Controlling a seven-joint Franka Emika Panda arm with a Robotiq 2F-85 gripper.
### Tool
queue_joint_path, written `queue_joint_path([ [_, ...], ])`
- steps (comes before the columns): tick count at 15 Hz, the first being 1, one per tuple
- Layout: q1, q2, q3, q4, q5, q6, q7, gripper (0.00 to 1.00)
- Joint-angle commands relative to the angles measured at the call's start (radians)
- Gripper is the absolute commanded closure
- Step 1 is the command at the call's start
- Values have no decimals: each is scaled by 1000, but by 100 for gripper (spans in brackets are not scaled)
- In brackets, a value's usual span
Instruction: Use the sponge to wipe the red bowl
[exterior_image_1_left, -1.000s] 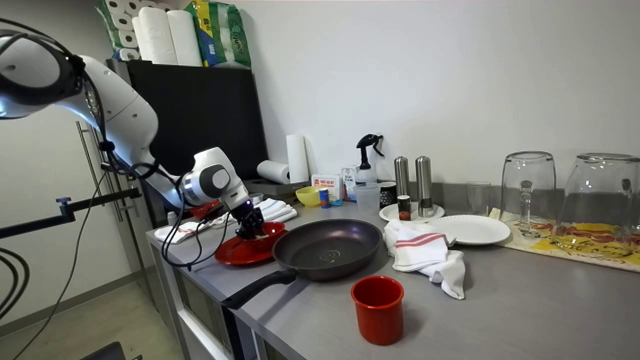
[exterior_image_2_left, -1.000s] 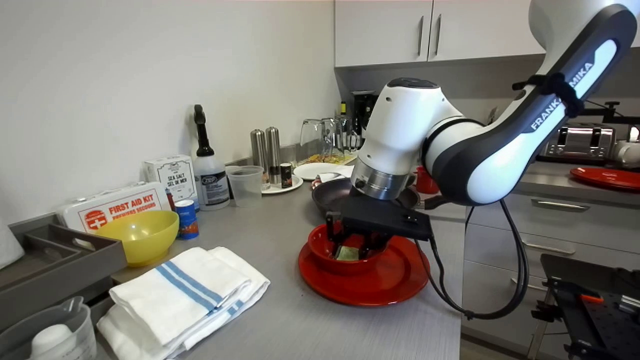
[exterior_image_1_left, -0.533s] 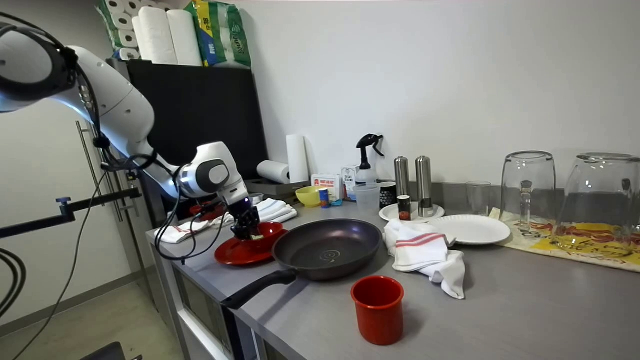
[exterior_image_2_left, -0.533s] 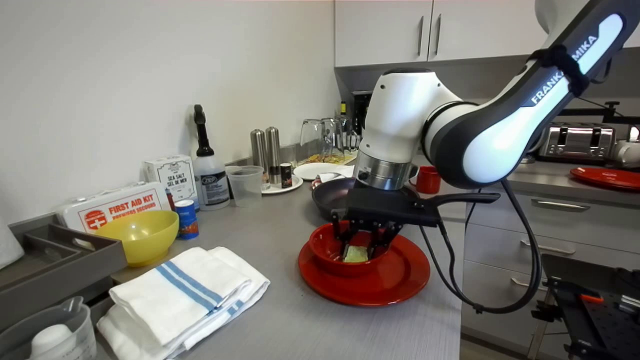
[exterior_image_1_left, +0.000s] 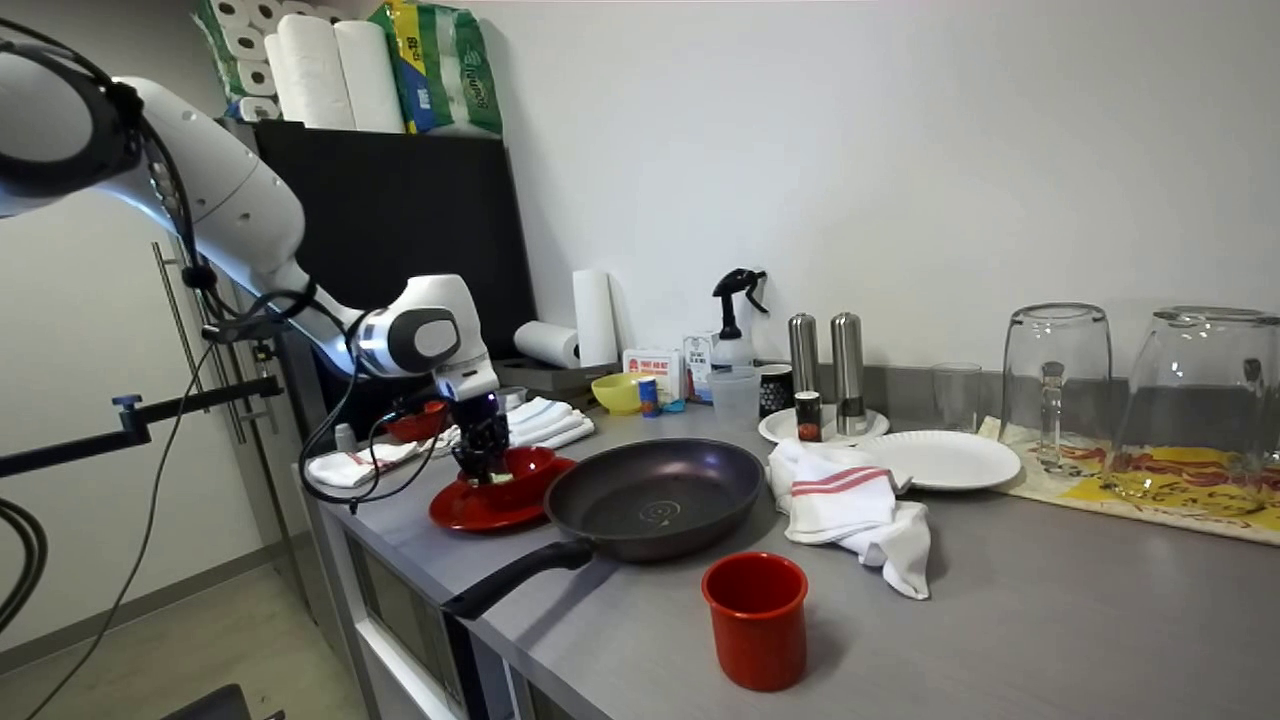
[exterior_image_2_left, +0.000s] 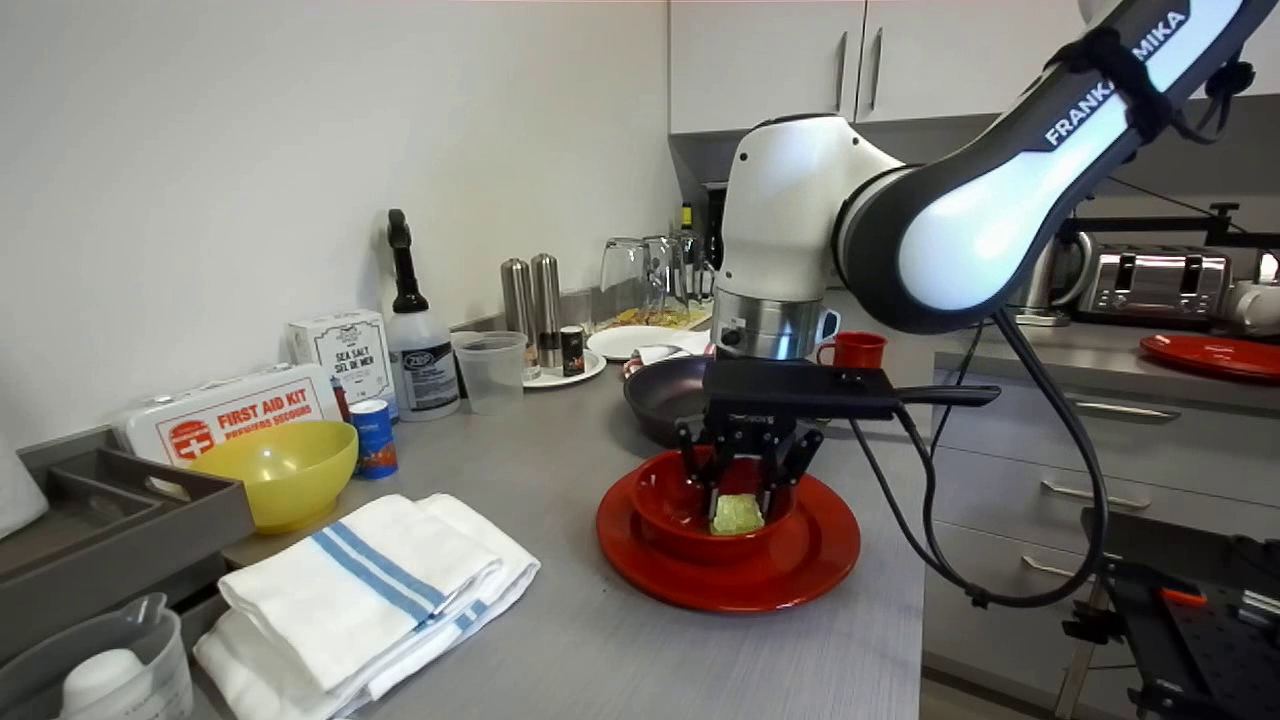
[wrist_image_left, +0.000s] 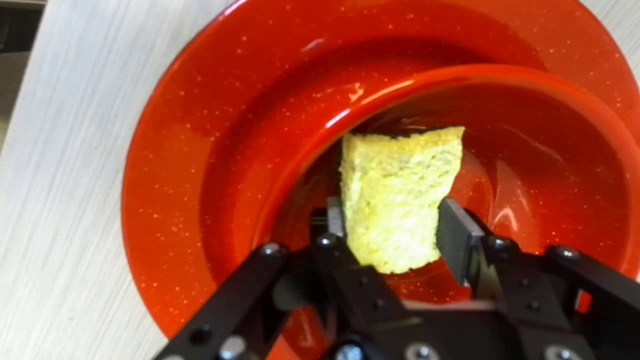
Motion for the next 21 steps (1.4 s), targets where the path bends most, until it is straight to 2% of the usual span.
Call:
queue_joint_path([
  [1,-22,-17,21,24,51,-75,-58,77],
  [7,-39,-68,37,44,92,-207,-161,77],
  [11,-45,-154,31,33,33,-211,-234,77],
  [19,-110,-362,27,-103,74,-287,-688,77],
  [21,-132,-392,21,-146,81,-298,-737,77],
])
